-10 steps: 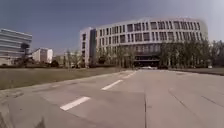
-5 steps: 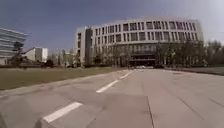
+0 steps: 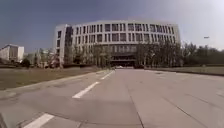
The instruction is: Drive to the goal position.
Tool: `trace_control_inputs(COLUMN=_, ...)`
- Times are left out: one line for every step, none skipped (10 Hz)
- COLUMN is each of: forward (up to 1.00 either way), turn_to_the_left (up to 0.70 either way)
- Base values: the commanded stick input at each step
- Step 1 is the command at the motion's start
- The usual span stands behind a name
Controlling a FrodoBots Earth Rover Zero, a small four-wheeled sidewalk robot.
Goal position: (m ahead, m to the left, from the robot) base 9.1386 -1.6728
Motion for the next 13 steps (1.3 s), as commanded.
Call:
trace_control_inputs(forward=0.70, turn_to_the_left=0.00)
trace_control_inputs(forward=0.70, turn_to_the_left=0.00)
trace_control_inputs(forward=0.70, turn_to_the_left=0.00)
trace_control_inputs(forward=0.70, turn_to_the_left=0.00)
trace_control_inputs(forward=0.70, turn_to_the_left=0.00)
trace_control_inputs(forward=0.70, turn_to_the_left=0.00)
trace_control_inputs(forward=0.70, turn_to_the_left=0.00)
trace_control_inputs(forward=0.70, turn_to_the_left=0.00)
trace_control_inputs(forward=0.70, turn_to_the_left=0.00)
trace_control_inputs(forward=0.70, turn_to_the_left=0.00)
trace_control_inputs(forward=0.70, turn_to_the_left=0.00)
trace_control_inputs(forward=0.70, turn_to_the_left=0.00)
trace_control_inputs(forward=0.70, turn_to_the_left=0.00)
